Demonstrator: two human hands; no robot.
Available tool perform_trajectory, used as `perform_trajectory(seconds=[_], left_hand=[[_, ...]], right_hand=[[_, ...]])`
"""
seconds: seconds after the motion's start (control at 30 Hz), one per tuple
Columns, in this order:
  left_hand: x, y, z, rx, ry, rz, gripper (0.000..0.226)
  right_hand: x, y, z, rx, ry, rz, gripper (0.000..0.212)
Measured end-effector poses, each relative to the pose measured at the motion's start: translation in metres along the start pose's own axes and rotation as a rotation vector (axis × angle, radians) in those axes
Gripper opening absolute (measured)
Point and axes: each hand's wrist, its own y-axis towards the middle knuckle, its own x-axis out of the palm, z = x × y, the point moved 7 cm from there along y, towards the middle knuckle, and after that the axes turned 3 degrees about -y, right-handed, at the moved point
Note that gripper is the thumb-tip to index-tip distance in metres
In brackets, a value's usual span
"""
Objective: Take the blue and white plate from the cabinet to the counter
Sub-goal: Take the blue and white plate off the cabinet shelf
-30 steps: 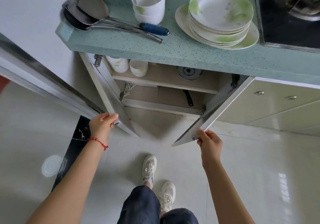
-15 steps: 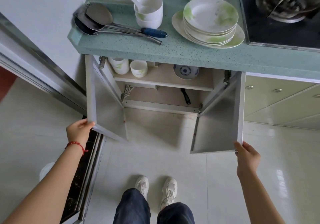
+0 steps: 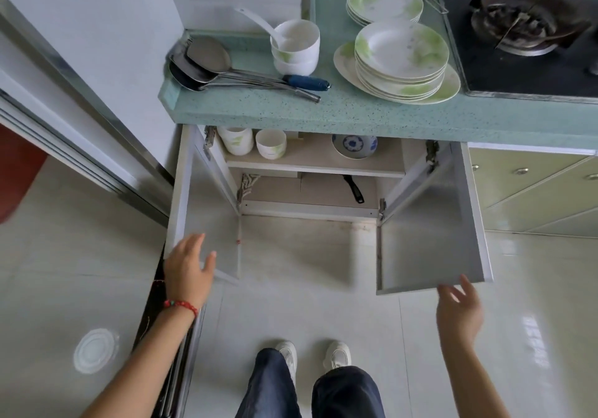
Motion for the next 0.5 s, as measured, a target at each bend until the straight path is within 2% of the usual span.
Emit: perform_trajectory(seconds=[0.13,0.27,0.37,0.5], left_hand=[[0.025,-0.009,0.053,0.176,0.028,-0.176,0.04],[0.05,-0.012,0.102,0.304,0.115,-0.277,0.049],[0.069,-0.01,0.126,0.343,0.171,-0.315,0.05],[0.102,0.002,0.149,0.316,0.205,-0.366,0.05]], right_hand=[[0.034,-0.036,-0.033,-0.265,-0.156,-0.185,0.042],[0.058,-0.043,-0.055,-0.492,-0.349,-0.311,0.044],[0.068,-0.032,-0.065,-0.612,-0.464,-0.351,0.045],[0.082,0.001,-0.066,-0.674,-0.531,-0.38,0.045]])
